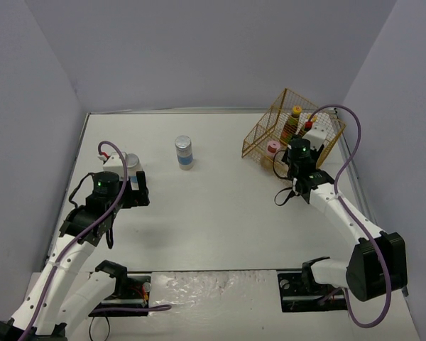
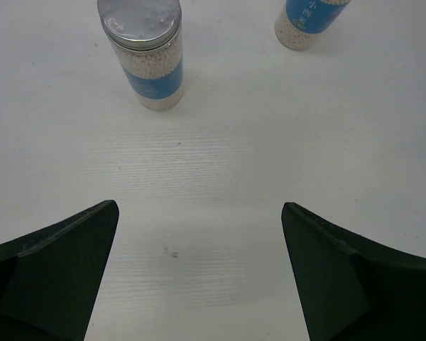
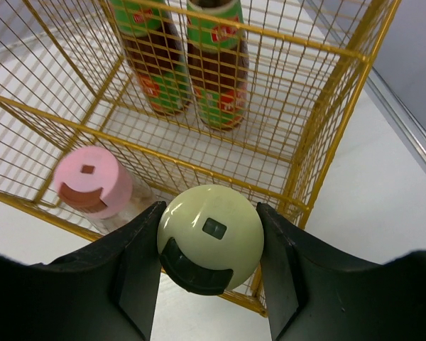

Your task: Organize the condiment bottles

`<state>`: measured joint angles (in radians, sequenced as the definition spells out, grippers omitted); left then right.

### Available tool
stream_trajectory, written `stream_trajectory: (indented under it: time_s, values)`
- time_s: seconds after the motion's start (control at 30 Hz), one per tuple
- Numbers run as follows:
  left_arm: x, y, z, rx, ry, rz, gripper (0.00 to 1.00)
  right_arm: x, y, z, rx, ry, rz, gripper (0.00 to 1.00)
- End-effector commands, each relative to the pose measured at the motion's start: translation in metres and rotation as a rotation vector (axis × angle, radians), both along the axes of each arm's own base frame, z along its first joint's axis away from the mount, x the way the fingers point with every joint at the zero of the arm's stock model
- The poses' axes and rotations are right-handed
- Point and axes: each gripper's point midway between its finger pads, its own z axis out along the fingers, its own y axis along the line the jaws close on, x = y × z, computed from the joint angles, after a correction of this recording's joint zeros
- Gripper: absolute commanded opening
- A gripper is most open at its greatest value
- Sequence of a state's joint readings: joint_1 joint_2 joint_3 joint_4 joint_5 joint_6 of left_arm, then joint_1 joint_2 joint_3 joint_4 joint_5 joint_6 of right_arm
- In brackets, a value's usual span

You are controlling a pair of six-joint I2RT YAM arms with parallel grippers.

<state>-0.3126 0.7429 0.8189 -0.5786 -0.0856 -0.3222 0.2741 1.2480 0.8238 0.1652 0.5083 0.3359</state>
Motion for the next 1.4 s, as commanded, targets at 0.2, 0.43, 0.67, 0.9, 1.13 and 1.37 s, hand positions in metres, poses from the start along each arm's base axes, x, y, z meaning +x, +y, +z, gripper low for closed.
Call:
stream_trajectory:
  time_s: [0.2, 0.43, 0.67, 0.9, 1.13, 1.37]
  values:
    - [0.009, -0.002, 0.011, -0.015, -0.051, -0.006, 0.97, 0.010, 0.001, -0.006, 0.025, -0.087, -0.002, 0.00]
    - [0.009, -0.003, 0.011, -0.017, -0.050, -0.007, 0.97, 0.014, 0.009, -0.033, 0.042, -0.026, 0.027, 0.27]
    - [0.009, -0.004, 0.010, -0.018, -0.047, -0.010, 0.97, 0.011, 0.014, -0.022, 0.045, -0.018, 0.067, 0.56]
    - [0.009, -0.005, 0.010, -0.021, -0.045, -0.013, 0.97, 0.007, 0.031, 0.019, 0.054, -0.053, 0.179, 0.87]
    - [0.010, -0.005, 0.009, -0.024, -0.042, -0.012, 0.97, 0.009, 0.075, 0.067, 0.051, -0.076, 0.389, 0.94]
    - [0.011, -0.003, 0.010, -0.031, -0.045, -0.004, 0.97, 0.015, 0.165, 0.083, 0.014, -0.075, 0.693, 0.96]
